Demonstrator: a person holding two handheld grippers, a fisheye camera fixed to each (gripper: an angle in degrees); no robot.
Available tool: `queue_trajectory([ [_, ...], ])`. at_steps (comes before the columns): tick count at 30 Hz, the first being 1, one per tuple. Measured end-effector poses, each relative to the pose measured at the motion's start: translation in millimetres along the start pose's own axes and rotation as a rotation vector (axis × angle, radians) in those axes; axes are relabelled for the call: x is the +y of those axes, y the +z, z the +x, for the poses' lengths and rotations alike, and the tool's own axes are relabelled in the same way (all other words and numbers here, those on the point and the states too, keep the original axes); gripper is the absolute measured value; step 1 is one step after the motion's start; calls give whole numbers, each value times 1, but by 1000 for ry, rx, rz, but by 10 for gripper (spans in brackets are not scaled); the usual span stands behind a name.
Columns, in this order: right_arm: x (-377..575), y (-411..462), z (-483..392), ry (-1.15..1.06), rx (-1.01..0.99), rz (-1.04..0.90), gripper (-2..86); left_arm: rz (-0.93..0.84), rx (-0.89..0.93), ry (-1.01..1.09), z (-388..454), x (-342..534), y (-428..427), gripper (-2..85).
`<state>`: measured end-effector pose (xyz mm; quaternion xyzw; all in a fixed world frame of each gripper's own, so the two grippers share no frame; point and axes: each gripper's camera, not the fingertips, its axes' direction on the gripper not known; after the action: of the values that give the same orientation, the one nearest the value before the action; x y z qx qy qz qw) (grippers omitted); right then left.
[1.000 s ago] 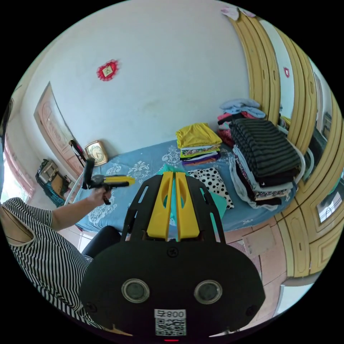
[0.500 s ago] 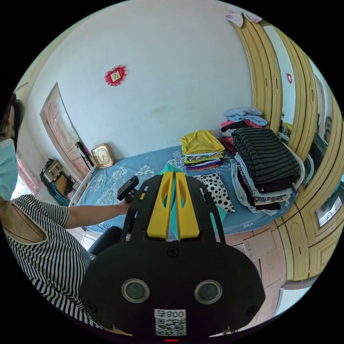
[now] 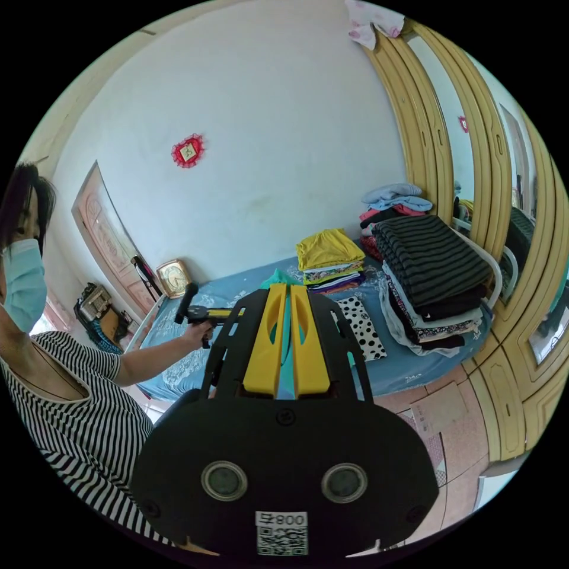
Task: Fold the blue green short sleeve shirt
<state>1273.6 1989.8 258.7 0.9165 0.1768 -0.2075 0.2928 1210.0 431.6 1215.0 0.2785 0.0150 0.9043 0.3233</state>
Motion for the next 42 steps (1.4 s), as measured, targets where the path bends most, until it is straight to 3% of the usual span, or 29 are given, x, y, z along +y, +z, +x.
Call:
queue_trajectory([
  [4,-9,-35,-23,-52,-19,66,6,197,-34,-27,11,-28,-165,11],
  [11,-19,-93,-88,-195,-156,223,6,499,-261,33,78,-44,-457,12],
  [23,-14,-154,-210,-426,-306,410,6,823,-586,147,235,-26,-824,10],
  [33,-26,-135,-269,-553,-448,476,6,872,-850,206,315,-30,-1006,8],
  [42,-55,-27,-300,-569,-471,424,6,798,-837,123,226,-78,-1090,8],
])
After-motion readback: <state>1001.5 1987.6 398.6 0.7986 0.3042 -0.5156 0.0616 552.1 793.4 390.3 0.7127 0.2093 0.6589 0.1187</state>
